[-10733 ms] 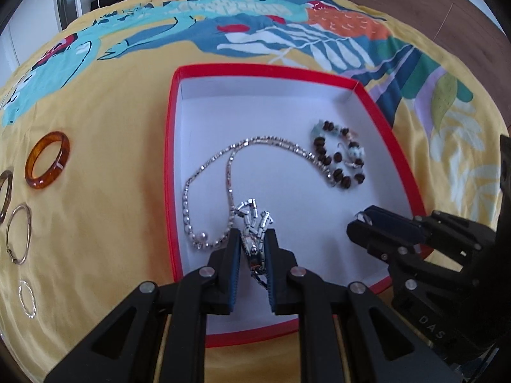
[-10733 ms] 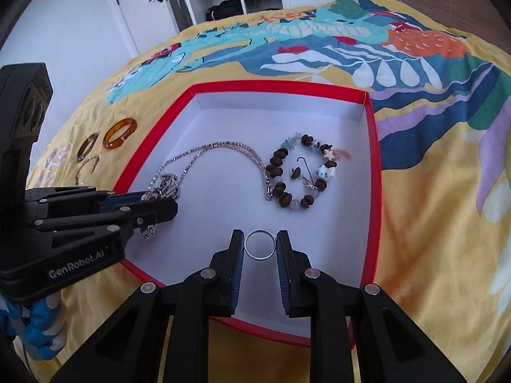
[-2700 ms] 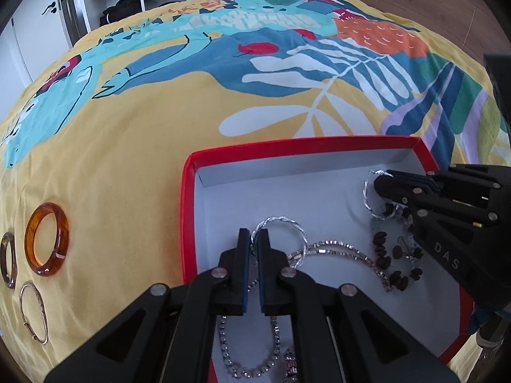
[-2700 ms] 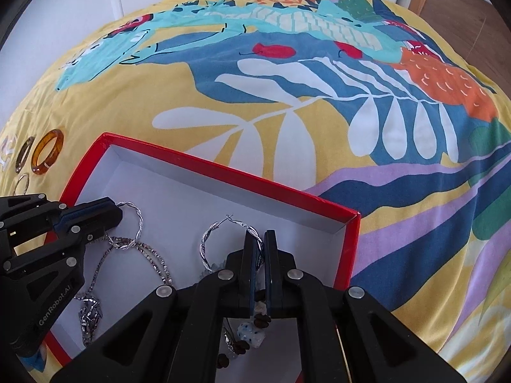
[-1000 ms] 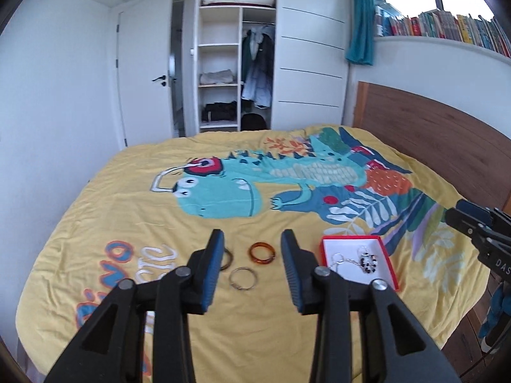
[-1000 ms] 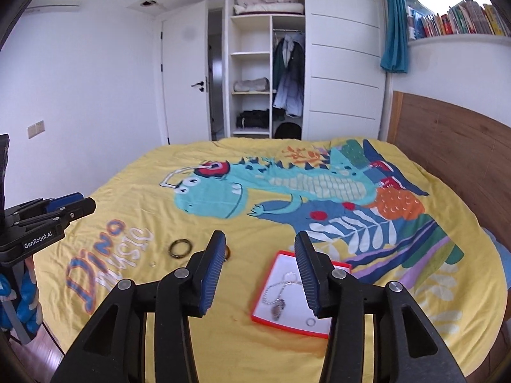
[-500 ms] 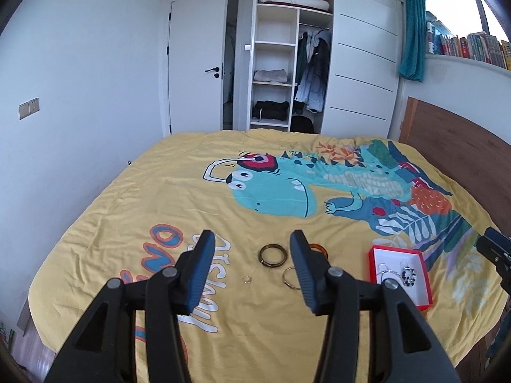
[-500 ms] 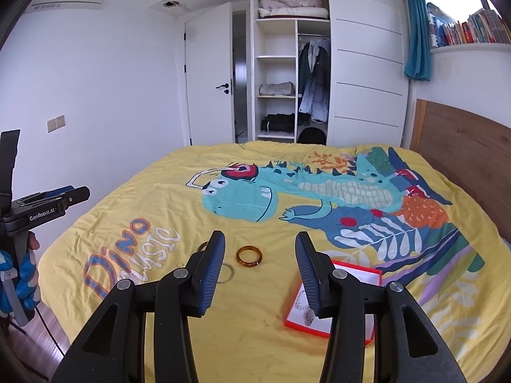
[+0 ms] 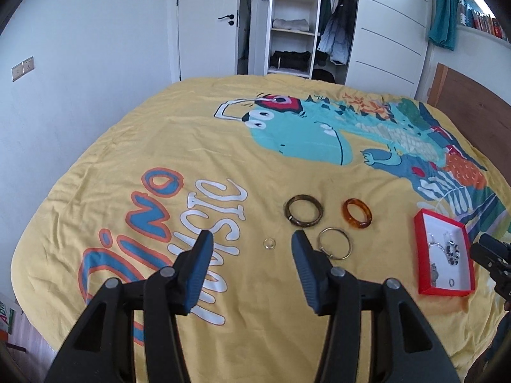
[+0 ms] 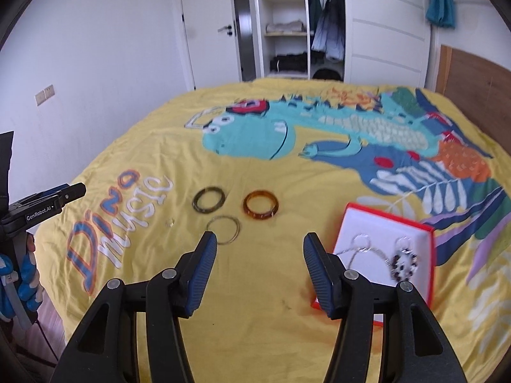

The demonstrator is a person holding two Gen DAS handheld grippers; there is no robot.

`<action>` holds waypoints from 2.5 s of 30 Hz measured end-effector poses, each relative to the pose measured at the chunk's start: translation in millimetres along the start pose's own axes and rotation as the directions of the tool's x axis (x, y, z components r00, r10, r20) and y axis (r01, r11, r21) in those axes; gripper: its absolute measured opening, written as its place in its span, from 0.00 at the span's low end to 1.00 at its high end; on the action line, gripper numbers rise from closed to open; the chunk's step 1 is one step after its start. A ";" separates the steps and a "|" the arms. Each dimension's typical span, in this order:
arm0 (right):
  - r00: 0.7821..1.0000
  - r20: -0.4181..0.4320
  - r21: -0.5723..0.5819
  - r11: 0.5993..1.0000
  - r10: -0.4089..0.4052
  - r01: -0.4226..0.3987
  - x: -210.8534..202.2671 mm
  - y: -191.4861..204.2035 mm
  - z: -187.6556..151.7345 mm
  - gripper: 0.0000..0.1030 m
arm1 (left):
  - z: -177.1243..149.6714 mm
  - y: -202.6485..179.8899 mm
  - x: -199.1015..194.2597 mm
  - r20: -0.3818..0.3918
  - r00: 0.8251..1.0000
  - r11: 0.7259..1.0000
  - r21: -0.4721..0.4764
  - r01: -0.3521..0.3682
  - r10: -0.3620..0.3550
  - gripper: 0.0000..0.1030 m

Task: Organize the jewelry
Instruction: 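Lift both open tools away from the box toward the remaining jewelry, then grasp the small silver ring with the left tool while the right tool grasps the thin silver bangle, then carry the ring and silver bangle with both tools over the red box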

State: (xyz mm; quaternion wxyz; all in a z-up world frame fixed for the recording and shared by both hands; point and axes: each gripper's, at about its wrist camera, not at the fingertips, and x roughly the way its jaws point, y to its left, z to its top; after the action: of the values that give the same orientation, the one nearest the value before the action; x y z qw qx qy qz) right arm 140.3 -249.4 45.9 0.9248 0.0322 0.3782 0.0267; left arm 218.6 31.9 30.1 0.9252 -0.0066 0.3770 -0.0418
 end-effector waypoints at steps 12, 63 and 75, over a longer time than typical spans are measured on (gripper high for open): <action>0.982 -0.161 0.029 0.995 0.095 -0.092 139.3 7.0 -12.9 0.44 | -31.7 -10.4 115.9 -0.125 0.991 0.998 0.033 0.045 -0.040 0.47; 0.981 -0.178 -0.073 0.993 0.082 -0.097 240.6 32.4 -24.1 0.05 | -41.0 -13.3 186.5 -0.153 0.975 0.987 -0.006 0.163 -0.162 0.14; 0.989 -0.143 -0.103 0.994 0.034 -0.049 176.0 33.5 -24.0 0.05 | -34.1 -19.4 127.4 -0.109 0.975 0.981 0.005 0.195 -0.193 0.14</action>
State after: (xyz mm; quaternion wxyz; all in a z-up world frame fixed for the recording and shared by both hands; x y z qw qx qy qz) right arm 248.0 -202.1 -91.3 0.8954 -0.0110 0.4400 0.0680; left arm 284.1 2.7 -82.3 0.8950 -0.0337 0.4238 -0.1353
